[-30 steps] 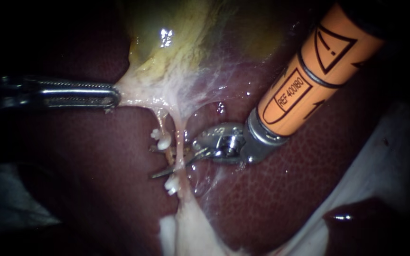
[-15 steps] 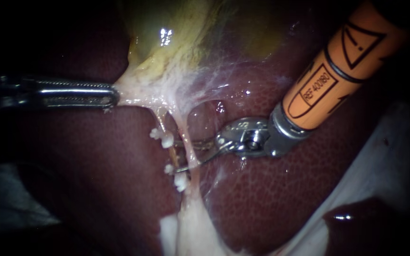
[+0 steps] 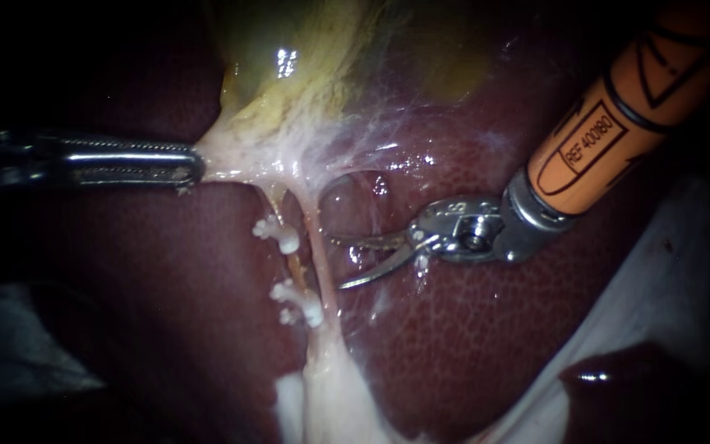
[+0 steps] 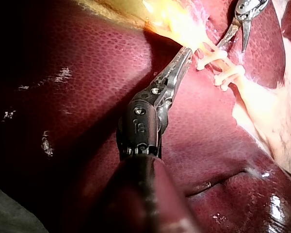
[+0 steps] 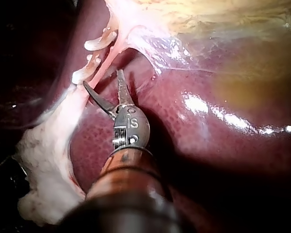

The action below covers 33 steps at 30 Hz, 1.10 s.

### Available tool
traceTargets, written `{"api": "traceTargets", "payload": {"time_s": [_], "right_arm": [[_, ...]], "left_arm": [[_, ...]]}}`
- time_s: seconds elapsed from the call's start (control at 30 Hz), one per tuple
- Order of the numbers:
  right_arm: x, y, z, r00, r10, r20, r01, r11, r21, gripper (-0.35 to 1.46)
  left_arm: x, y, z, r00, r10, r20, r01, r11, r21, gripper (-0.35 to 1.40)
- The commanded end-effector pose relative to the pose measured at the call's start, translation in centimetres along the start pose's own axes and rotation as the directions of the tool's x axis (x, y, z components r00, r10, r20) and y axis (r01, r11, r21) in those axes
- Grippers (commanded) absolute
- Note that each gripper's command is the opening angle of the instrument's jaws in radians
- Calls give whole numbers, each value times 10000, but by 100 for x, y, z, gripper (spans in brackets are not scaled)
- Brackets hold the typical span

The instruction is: Go to the cutting position left tube

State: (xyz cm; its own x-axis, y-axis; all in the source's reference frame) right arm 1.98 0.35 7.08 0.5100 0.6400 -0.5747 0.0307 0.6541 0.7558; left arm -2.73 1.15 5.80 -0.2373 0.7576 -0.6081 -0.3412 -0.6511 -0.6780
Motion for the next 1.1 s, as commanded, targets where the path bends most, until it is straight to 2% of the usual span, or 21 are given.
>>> {"api": "traceTargets", "payload": {"time_s": [0.03, 0.17, 0.3, 0.4, 0.53, 0.67, 0.83, 1.1], "right_arm": [[0, 0, -2, 10000, 5, 10, -5, 10000, 20, 91], [0, -1, -7, 10000, 10, 12, -10, 10000, 45, 91], [1, -6, -6, 10000, -3, 19, 3, 10000, 69, 99], [4, -14, -4, 10000, -7, 31, 7, 9999, 122, 106], [11, -30, 1, 9999, -25, 120, 21, 9994, 342, 106], [17, -39, 10, 9999, -41, 121, 35, 9989, 457, 108], [22, -39, 19, 10000, 23, 65, -26, 9989, 472, 119], [24, -36, 29, 9999, 130, 45, -132, 9983, 569, 123]], "left_arm": [[0, 0, 0, 10000, -4, 0, 4, 10000, -1, -35], [0, 0, 0, 10000, -4, 0, 4, 10000, -1, -35], [0, 0, 0, 10000, -4, 0, 4, 10000, -1, -35], [0, 0, 0, 10000, -4, 0, 4, 10000, -1, -35], [0, 0, 0, 10000, -4, 0, 4, 10000, -2, -35], [0, 0, 0, 10000, -4, 0, 4, 10000, -2, -35], [0, 0, 0, 10000, -4, 0, 4, 10000, -2, -35], [0, 0, 0, 10000, -4, 0, 4, 10000, -2, -35]]}}
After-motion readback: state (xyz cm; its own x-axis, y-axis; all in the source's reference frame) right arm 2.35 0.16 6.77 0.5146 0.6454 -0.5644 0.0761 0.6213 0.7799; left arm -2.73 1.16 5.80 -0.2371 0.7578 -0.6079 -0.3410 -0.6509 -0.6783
